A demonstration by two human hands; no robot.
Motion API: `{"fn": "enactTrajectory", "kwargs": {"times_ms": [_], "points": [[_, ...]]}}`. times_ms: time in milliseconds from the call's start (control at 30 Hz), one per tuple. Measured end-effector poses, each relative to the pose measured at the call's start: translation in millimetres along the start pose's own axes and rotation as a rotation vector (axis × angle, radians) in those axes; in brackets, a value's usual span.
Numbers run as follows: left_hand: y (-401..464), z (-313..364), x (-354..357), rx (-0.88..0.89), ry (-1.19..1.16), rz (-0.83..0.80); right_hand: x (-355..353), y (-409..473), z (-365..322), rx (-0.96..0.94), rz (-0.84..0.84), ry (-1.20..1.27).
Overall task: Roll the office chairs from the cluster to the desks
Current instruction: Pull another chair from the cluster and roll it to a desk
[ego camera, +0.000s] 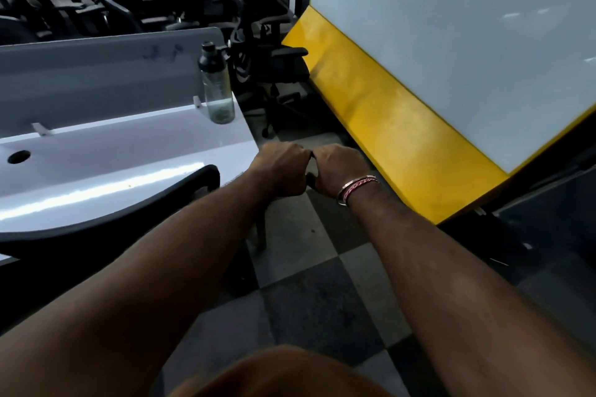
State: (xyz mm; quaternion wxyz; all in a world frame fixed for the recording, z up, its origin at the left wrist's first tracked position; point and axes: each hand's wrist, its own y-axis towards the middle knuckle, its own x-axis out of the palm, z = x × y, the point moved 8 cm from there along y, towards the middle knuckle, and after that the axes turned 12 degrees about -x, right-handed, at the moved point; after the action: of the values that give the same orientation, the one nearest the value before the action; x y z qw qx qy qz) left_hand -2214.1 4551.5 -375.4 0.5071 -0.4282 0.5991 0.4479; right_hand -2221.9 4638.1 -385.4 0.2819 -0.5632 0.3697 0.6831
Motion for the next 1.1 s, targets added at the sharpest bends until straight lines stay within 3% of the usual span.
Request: {"fn": "enactTrajectory", "kwargs": {"times_ms": [200,633,1100], "points": [[70,28,9,0.017,0.035,0.018,11,23,69,0.002,0.022,0.019],[276,8,48,0.073,0.05,0.027,57,160,194,0.053,0.02,0.012],[454,-59,87,-0.112,0.091,-0.097,119,341,288,-0.113,0.025,0.054]]}}
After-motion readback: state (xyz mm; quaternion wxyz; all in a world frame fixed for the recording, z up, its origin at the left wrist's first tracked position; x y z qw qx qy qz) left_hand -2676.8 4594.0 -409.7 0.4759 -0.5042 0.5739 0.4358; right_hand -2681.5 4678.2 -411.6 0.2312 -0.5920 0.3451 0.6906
